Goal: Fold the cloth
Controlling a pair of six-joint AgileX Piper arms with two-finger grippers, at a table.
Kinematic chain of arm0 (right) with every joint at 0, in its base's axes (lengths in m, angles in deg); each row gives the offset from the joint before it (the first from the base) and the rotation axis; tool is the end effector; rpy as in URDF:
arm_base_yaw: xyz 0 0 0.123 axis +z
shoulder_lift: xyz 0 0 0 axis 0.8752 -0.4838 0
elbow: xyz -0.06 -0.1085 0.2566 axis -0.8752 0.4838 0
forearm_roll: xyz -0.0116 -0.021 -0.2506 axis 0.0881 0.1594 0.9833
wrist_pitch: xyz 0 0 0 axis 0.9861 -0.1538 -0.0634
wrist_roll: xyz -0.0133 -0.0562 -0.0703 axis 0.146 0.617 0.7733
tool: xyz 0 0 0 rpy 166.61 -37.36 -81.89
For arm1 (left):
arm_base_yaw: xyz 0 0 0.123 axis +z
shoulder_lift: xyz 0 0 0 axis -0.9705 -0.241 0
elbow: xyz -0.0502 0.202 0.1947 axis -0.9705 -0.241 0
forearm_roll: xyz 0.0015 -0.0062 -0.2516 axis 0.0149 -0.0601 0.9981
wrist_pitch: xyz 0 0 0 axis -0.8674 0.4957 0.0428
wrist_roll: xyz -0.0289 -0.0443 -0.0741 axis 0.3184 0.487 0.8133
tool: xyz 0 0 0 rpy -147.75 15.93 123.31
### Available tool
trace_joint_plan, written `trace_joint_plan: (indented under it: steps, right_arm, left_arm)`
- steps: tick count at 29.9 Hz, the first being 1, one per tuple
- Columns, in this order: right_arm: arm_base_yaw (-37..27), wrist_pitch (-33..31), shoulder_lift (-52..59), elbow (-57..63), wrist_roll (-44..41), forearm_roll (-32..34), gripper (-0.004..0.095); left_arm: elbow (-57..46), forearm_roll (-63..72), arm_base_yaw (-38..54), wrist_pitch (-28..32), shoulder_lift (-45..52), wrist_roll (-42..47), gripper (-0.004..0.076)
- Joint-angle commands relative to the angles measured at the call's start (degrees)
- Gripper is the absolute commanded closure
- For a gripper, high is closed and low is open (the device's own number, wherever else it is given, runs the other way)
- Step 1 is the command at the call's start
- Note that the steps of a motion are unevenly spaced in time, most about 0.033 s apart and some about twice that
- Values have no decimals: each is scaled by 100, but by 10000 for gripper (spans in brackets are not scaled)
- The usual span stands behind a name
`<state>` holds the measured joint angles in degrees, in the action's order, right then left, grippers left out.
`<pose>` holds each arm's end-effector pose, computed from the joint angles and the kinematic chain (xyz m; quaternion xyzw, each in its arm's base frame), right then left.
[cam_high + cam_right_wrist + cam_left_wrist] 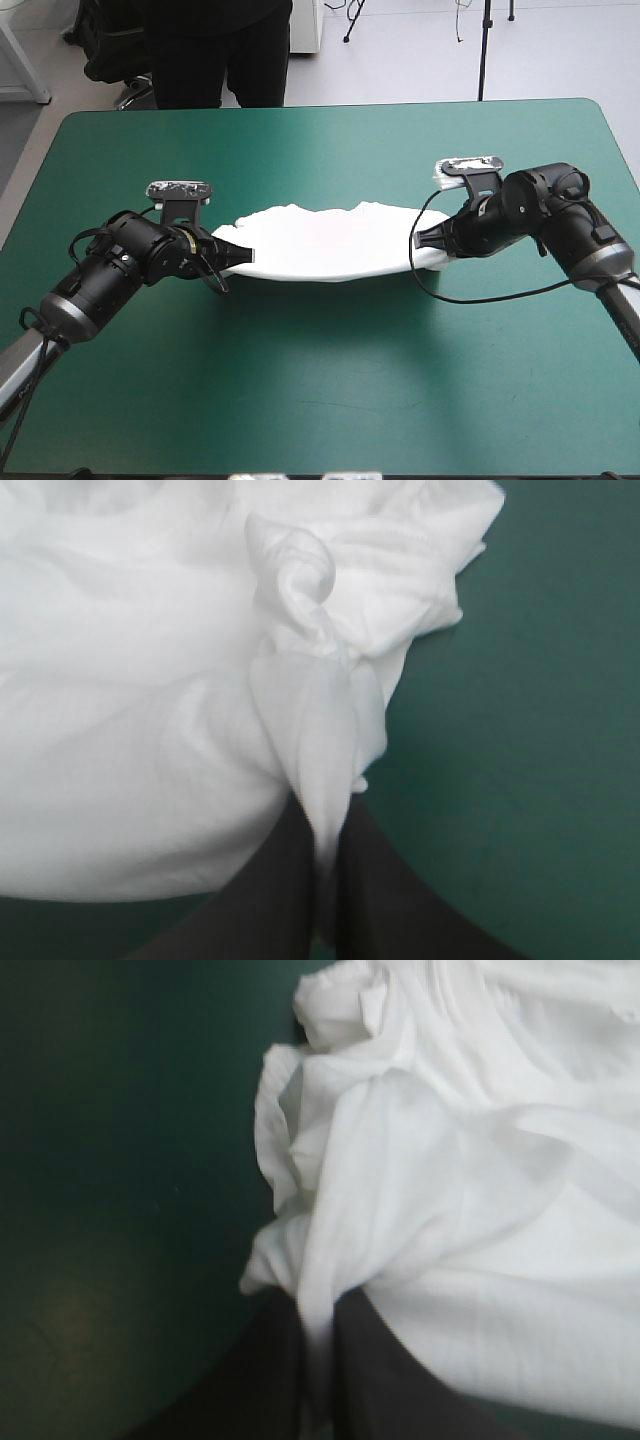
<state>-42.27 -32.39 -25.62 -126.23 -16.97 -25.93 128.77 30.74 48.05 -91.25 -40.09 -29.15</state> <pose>0.2749 0.1018 0.3508 -0.0976 0.9635 0.0981 0.2291 0.2426 -0.1105 0.3312 0.0363 0.9553 -0.0362 0.2910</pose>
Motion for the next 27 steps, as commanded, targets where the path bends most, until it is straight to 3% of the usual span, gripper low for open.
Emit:
trace_joint_plan:
  steps: [1, 6, 15, 20, 27]
  right_arm:
    - [-5, 789, 199, -199, -169, 226, 925]
    - [-220, 1653, 34, -199, -251, 248, 925]
    - [-456, 2595, -649, -211, -282, 204, 925]
    - [-456, 2932, -1066, -253, -253, 154, 925]
    - [-456, 2919, -1710, -613, -253, 154, 925]
  left_arm:
    - [190, -647, -38, 596, 107, 456, 733]
    - [250, -748, 279, 1272, -188, 617, 733]
    - [483, -774, 762, 2367, -860, 617, 733]
    - [649, -777, 762, 2673, -1435, 561, 733]
    - [647, -813, 762, 2831, -2085, 552, 733]
